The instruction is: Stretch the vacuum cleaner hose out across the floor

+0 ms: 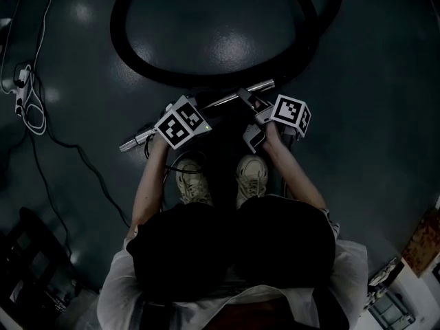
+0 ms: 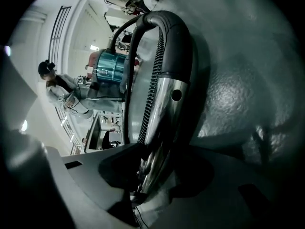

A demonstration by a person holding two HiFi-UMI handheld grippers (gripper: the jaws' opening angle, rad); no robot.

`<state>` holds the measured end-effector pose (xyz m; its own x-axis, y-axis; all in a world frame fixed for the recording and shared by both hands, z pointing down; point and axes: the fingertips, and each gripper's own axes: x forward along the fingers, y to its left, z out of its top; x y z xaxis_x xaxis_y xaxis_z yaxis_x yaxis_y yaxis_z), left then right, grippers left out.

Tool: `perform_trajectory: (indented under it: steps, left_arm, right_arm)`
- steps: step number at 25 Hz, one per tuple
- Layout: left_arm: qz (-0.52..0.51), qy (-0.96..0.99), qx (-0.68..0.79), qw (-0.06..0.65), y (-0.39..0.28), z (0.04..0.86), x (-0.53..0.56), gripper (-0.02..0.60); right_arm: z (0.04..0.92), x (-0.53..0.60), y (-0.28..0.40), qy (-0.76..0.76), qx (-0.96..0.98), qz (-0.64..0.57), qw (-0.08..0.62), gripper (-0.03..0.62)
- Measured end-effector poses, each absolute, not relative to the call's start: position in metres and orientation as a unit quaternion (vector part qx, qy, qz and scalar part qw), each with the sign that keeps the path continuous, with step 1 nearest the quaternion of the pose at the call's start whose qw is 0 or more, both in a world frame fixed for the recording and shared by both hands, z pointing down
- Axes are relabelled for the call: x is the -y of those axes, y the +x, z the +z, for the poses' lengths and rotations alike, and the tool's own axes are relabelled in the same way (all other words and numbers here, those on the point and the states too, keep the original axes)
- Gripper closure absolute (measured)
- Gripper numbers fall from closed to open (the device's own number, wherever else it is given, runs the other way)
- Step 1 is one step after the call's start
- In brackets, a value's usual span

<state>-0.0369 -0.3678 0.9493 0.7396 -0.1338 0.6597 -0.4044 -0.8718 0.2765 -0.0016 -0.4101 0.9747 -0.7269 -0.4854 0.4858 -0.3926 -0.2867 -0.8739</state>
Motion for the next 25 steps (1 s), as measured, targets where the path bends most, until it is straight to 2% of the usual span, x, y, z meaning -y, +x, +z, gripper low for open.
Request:
perform_trajectory:
  steps: [5, 15, 19, 25]
  left_arm:
    - [0.317, 0.911, 0.15, 0.218, -0.043, 0.95, 0.375, 0.342]
    - [0.179, 0.91, 0.162, 0.338, -0.033, 0.937, 0.378, 0.342]
    - [0.176, 0.913, 0.157, 0.333, -0.032, 0.939, 0.38, 0.342]
    - [0.18, 0.934, 0.127, 0.281, -0.016, 0.929, 0.376, 0.342]
  right_arm:
    - [0.98, 0.422, -0.01, -0.389, -0.591, -0.705, 0.037, 0.421]
    - [0.982, 0.443, 0.001, -0.437, -0.566, -0.691, 0.104, 0.421]
    - [0.982, 0.444, 0.002, -0.431, -0.573, -0.688, 0.112, 0.421]
    - [0.961, 0.443, 0.018, -0.439, -0.603, -0.653, 0.132, 0.421]
